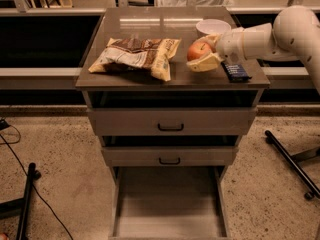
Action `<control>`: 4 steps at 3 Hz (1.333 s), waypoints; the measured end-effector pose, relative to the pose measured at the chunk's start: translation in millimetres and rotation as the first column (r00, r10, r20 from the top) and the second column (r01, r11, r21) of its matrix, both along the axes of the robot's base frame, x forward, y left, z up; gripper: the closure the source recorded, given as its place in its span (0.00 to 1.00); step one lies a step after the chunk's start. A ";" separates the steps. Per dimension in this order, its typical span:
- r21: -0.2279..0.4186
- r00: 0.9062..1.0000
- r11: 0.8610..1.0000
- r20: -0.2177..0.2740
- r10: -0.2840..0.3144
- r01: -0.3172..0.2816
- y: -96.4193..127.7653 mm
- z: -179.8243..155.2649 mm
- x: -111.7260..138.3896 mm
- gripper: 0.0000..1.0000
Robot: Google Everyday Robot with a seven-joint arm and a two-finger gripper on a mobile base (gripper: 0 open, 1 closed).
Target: Pick apple from bottom drawer and place on counter
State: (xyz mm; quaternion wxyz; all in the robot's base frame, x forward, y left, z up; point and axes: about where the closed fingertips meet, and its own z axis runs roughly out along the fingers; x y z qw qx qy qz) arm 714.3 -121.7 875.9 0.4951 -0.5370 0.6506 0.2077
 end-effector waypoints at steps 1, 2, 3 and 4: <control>0.023 0.998 0.999 -0.063 -0.023 0.024 2.2 -39.7 10.8 0.85; 0.024 0.998 0.999 -0.067 -0.022 0.024 2.6 -42.1 11.2 0.62; 0.024 0.998 0.999 -0.067 -0.022 0.024 2.7 -42.2 11.2 0.38; 0.024 0.998 0.999 -0.067 -0.022 0.024 2.7 -42.2 11.2 0.15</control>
Offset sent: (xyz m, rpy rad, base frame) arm 0.0094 0.0017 -0.0328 0.0197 0.0514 -0.0216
